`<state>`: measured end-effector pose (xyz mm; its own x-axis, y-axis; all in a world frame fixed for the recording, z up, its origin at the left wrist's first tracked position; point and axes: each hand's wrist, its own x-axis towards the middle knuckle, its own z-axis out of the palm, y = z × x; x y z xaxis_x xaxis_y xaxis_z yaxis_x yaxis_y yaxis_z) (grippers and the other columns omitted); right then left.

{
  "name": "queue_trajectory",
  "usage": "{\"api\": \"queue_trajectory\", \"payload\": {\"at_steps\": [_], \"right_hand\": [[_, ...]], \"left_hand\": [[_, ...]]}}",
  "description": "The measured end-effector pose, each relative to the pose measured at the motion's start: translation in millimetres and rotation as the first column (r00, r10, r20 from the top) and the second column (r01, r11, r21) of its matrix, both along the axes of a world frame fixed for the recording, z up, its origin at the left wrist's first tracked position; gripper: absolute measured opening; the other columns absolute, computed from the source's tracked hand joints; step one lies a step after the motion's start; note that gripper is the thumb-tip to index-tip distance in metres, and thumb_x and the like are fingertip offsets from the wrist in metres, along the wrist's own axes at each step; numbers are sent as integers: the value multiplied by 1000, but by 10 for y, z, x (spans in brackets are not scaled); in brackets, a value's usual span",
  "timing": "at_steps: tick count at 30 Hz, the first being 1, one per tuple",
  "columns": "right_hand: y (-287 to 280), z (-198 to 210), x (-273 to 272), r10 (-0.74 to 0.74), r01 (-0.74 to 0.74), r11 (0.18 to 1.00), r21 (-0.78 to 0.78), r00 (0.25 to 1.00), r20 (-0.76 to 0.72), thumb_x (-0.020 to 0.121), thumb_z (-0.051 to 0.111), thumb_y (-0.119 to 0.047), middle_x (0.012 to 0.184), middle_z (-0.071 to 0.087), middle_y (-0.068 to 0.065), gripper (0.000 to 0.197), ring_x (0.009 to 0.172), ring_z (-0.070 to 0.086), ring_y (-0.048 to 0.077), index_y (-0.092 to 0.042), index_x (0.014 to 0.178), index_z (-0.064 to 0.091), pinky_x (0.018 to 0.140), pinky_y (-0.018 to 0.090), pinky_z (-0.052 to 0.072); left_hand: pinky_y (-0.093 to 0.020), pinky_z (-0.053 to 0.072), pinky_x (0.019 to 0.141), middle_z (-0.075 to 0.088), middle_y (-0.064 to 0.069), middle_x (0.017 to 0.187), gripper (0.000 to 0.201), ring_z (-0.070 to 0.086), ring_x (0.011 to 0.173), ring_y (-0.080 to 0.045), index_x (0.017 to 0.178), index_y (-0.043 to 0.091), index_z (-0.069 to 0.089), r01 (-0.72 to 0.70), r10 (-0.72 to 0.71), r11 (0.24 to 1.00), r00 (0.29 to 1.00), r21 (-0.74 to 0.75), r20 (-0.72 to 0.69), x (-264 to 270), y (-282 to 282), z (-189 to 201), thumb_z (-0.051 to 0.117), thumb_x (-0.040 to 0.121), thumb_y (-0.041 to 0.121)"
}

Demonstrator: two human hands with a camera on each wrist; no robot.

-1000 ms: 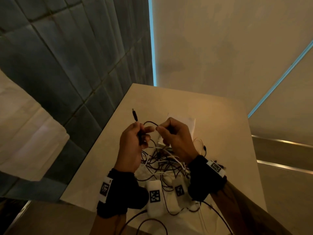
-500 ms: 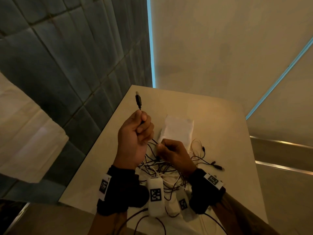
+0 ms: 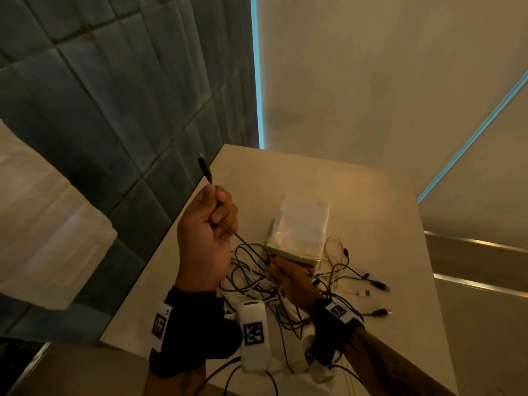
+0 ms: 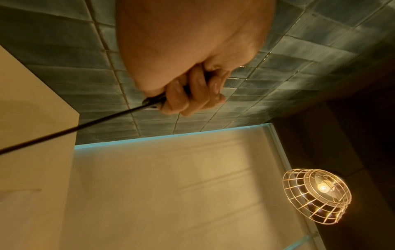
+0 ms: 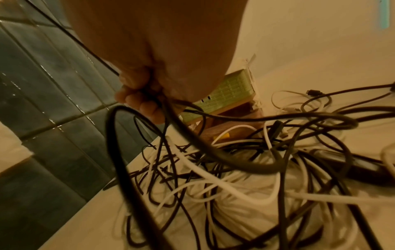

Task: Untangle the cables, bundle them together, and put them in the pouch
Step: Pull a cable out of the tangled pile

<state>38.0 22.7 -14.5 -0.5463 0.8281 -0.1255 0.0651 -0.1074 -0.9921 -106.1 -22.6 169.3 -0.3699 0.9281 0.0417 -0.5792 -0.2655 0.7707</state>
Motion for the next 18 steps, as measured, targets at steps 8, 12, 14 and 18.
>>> {"api": "queue_trajectory", "payload": {"at_steps": [8, 12, 14, 18], "right_hand": [[243, 718, -65, -45, 52, 992, 118, 997, -57, 93, 61, -16, 59, 55, -2, 22, 53, 48, 12, -14, 71, 61, 53, 26, 41], [247, 1275, -169, -17, 60, 975, 213, 980, -198, 90, 65, -9, 59, 56, 0, 17, 52, 49, 17, 3, 78, 60, 50, 28, 44], [220, 1433, -169, 25, 33, 974, 223, 967, -252, 89, 64, -4, 56, 55, -6, 16, 47, 46, 10, -3, 74, 59, 46, 23, 40], [163, 1510, -147, 103, -31, 965, 261, 959, -266, 85, 67, 3, 69, 65, 12, 15, 62, 62, 10, -4, 72, 62, 63, 25, 53]], "left_hand": [[-18, 20, 40, 41, 7, 51, 33, 26, 42, -5, 74, 16, 47, -124, 73, 966, 972, -227, -222, -82, 7, -42, 33, 103, 22], [-19, 23, 41, 58, 2, 62, 31, 35, 43, -7, 73, 17, 46, -160, 42, 905, 956, -394, -292, -9, 65, -185, 34, 102, 21], [-21, 26, 46, 64, 2, 67, 31, 39, 49, -8, 73, 17, 46, -135, 19, 904, 961, -405, -277, 8, 80, -194, 35, 102, 22], [-32, 40, 72, 67, -4, 82, 34, 54, 69, -15, 71, 16, 46, 58, -92, 958, 990, -282, -111, 28, 108, -96, 34, 101, 27]]}}
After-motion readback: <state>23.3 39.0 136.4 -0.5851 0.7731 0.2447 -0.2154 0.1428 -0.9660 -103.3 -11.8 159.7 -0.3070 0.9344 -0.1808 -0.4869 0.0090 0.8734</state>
